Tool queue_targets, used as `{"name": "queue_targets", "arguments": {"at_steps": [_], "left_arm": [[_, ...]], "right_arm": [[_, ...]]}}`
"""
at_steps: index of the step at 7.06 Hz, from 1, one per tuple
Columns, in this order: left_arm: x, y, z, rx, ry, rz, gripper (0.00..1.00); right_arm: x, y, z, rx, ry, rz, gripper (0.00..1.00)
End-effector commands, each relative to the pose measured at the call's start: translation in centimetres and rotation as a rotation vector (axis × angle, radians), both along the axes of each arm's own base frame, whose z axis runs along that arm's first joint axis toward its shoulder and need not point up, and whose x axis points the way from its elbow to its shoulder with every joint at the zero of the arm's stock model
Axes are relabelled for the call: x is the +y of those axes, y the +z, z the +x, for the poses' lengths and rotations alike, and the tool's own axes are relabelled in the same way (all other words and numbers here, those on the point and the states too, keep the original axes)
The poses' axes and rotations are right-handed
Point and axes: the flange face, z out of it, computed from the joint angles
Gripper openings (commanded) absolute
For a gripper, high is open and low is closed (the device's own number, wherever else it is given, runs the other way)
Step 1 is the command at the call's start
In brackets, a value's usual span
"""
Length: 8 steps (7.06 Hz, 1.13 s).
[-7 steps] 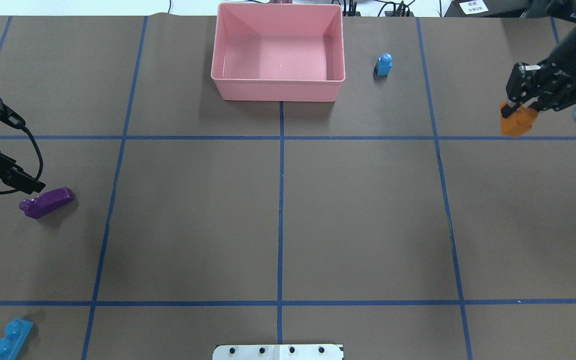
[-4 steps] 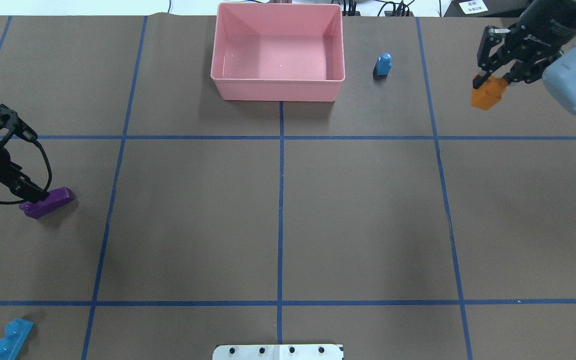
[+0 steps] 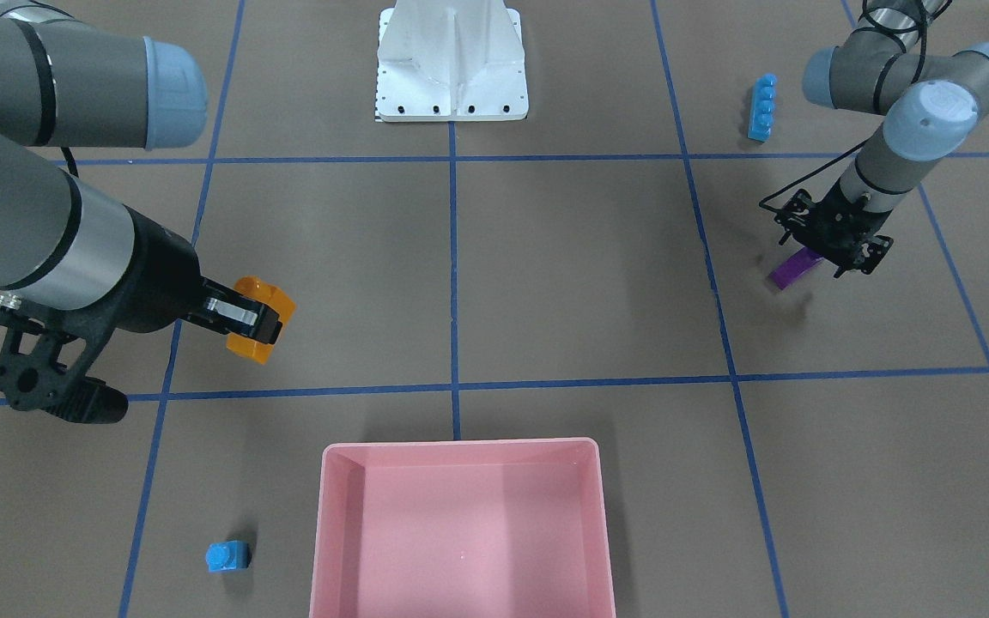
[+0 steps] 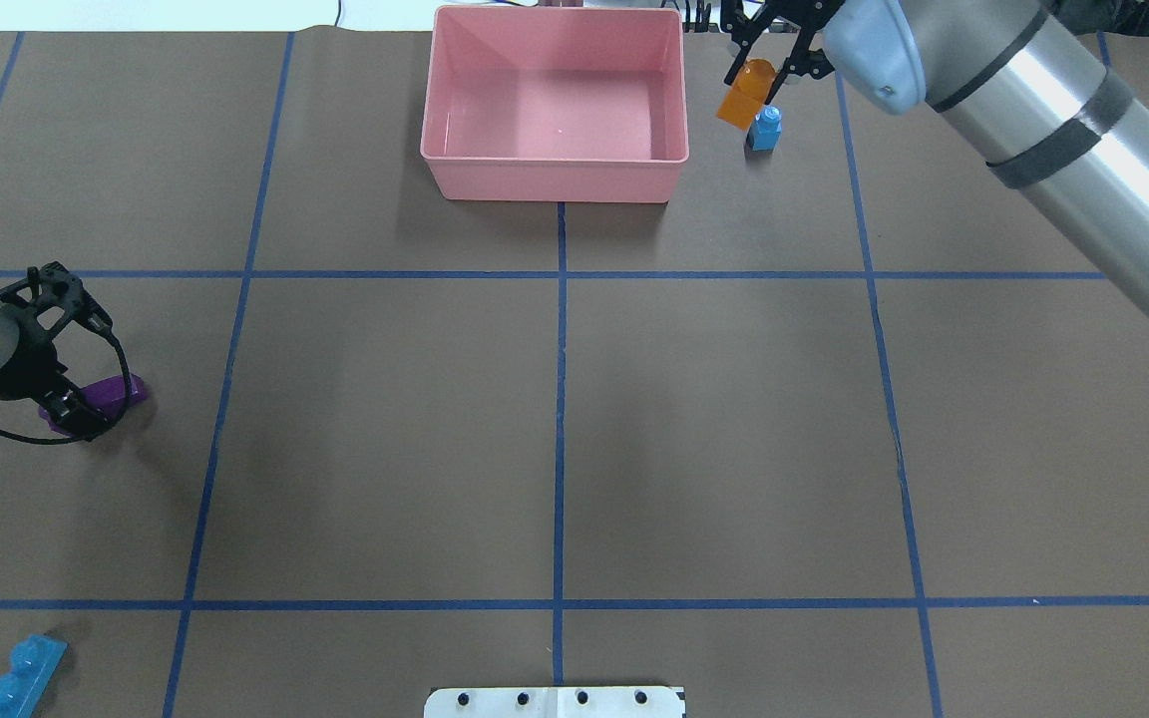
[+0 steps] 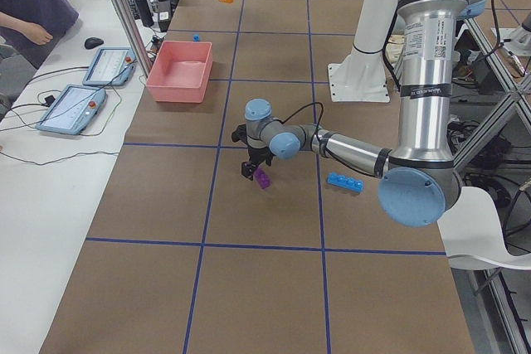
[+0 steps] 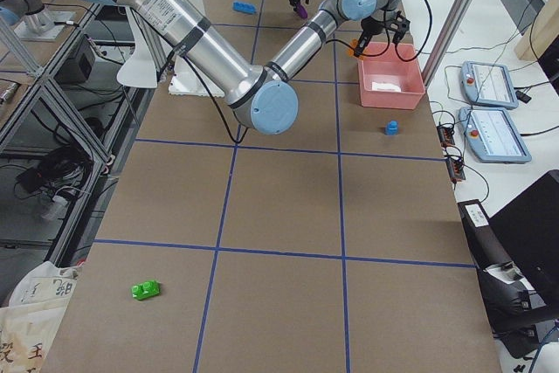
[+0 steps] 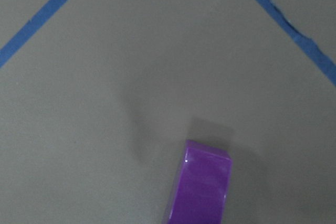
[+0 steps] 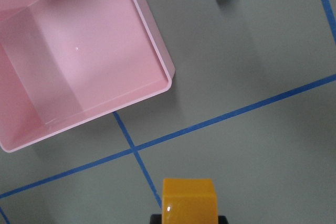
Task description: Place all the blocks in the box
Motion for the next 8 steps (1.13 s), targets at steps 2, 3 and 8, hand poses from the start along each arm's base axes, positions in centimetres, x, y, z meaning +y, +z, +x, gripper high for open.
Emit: {"name": "queue_targets", "arguments": {"at_steps": [2,3,8], "left_arm": [[0.2,0.7,0.5,-0.004,0.010,-0.004,0.71],[0.2,0.3,0.6,0.003,0.012,0.005,0.23],[0.8,-1.6,0.0,0.041,0.014,0.002,0.00]], "right_arm": [[-3.7,-4.6,-3.5,0.010,0.002,0.005,0.00],[-4.6,-6.1,-4.1,0.021,0.012,0.033,0.00],[-9.5,-5.0,-12.0,0.013,0.064,0.317,0.00]]}}
